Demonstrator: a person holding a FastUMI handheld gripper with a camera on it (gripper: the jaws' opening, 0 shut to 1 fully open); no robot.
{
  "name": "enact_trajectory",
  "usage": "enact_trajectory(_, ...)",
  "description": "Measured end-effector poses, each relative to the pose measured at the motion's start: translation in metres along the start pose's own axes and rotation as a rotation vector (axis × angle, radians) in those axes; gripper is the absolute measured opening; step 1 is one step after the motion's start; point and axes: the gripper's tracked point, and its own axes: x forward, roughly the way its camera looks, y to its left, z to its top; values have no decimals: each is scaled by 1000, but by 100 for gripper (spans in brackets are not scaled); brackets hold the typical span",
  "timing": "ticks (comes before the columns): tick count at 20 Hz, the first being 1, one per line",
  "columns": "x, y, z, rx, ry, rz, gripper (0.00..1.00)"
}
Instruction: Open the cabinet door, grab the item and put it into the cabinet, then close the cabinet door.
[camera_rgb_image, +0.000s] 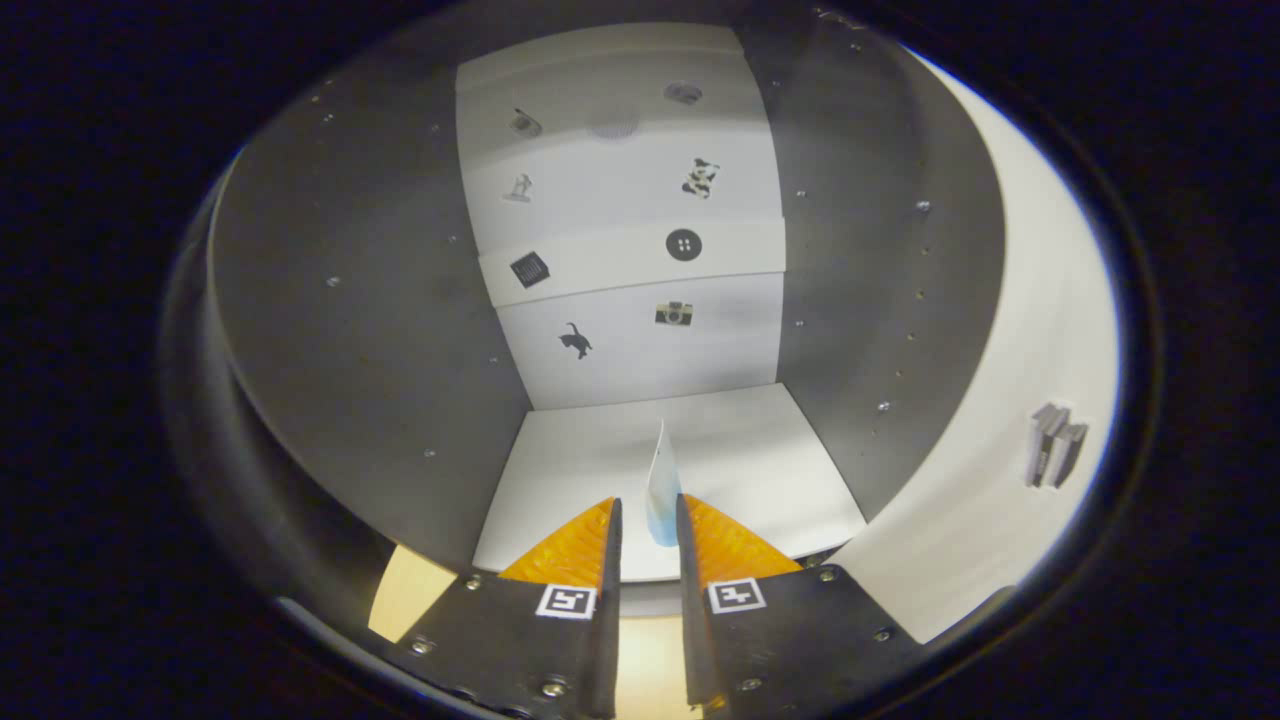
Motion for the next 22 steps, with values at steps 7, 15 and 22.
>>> enact_trajectory(7, -96, -26, -6, -86, -136, -108, 27)
enact_trajectory(15, -214, -50, -51, -105, -217, -131, 27)
enact_trajectory(22, -307, -131, -97, -33, -236, -278, 27)
